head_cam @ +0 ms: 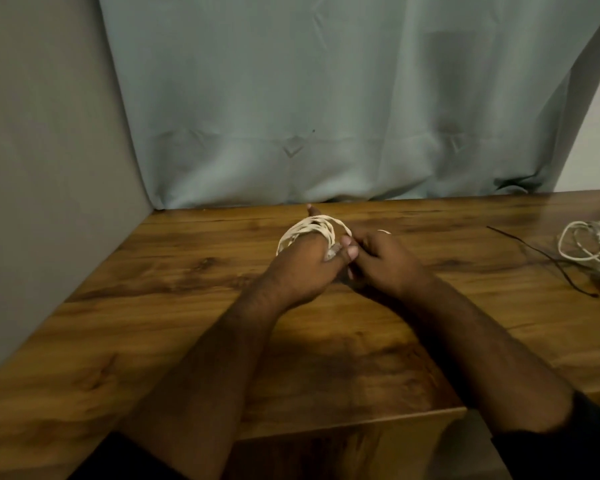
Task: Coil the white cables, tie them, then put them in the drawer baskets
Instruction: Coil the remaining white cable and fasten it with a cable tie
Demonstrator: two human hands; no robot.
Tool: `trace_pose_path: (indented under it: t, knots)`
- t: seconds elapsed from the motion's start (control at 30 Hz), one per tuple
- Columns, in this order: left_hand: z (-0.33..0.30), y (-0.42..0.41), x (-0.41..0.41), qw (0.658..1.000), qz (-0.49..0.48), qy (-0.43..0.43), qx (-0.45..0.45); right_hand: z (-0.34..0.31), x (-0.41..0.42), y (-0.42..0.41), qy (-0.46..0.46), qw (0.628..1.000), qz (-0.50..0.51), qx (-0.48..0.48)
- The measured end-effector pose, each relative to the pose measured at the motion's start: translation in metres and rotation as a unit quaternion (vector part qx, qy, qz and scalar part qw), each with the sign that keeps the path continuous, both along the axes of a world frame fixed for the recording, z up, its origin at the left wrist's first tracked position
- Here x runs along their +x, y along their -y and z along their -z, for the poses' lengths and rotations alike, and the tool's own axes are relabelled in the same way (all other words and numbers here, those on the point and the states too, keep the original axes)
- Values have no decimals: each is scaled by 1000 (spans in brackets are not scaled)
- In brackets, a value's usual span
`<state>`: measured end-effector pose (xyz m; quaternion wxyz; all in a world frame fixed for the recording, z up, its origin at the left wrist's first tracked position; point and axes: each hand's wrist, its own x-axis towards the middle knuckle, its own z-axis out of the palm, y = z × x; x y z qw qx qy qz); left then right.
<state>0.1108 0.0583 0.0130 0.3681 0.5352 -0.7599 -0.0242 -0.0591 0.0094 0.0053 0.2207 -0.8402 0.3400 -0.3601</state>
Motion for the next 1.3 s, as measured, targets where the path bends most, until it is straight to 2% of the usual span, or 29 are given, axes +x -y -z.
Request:
trace_pose_path:
  t: [0.07, 0.17, 0.27, 0.3, 0.37, 0.47, 0.53, 0.63, 0.7, 0.73, 0.8, 0.83, 0.87, 1.0, 1.1, 1.2, 1.3]
  knots:
    - [-1, 4, -4, 996, -24, -81, -24, 3, 1, -3, -1, 999, -32, 14]
    - [-6, 9, -5, 976, -83, -178, -96, 4, 4, -8, -51, 996, -75, -23]
    - [-16, 3, -3, 936, -53, -346, -44, 2, 8, -10, -75, 990, -114, -22]
    - [-20, 0, -4, 912, -23, -409, -16, 2, 9, -9, -81, 990, -114, -27]
    - [-29, -6, -9, 835, 70, -544, 41, 6, 9, -5, -90, 988, -119, -49]
    - [-43, -20, -11, 729, 186, -651, 103, 11, 8, 1, -87, 984, -139, -67]
    - [-46, -25, -7, 689, 268, -653, 164, 11, 8, 4, -39, 986, -148, -59]
    - [-44, -33, -7, 674, 411, -552, 269, 7, 14, 2, 34, 982, -185, -32]
    - [-38, -34, -8, 643, 475, -490, 349, 2, 11, -3, 28, 985, -170, 16]
    - [-38, -35, -9, 637, 487, -459, 383, 0, 7, -5, -8, 992, -126, -3]
    - [-36, -37, -10, 663, 472, -390, 430, 1, -3, -1, -117, 983, -4, -143]
    - [-36, -39, -10, 681, 451, -359, 453, 0, -7, 1, -162, 969, 50, -177]
    - [-36, -40, -10, 694, 423, -341, 473, -1, -9, 4, -175, 966, 89, -170]
    - [-32, -36, -10, 744, 318, -328, 487, -3, -10, 3, -49, 987, 128, -85]
    - [-27, -31, -8, 754, 277, -344, 486, 0, -4, -9, 94, 991, 73, 66]
    - [-26, -26, -3, 738, 274, -390, 478, -11, 4, -14, 257, 952, 23, 165]
    - [-25, -22, 1, 721, 282, -426, 468, -25, 4, -19, 355, 910, -29, 211]
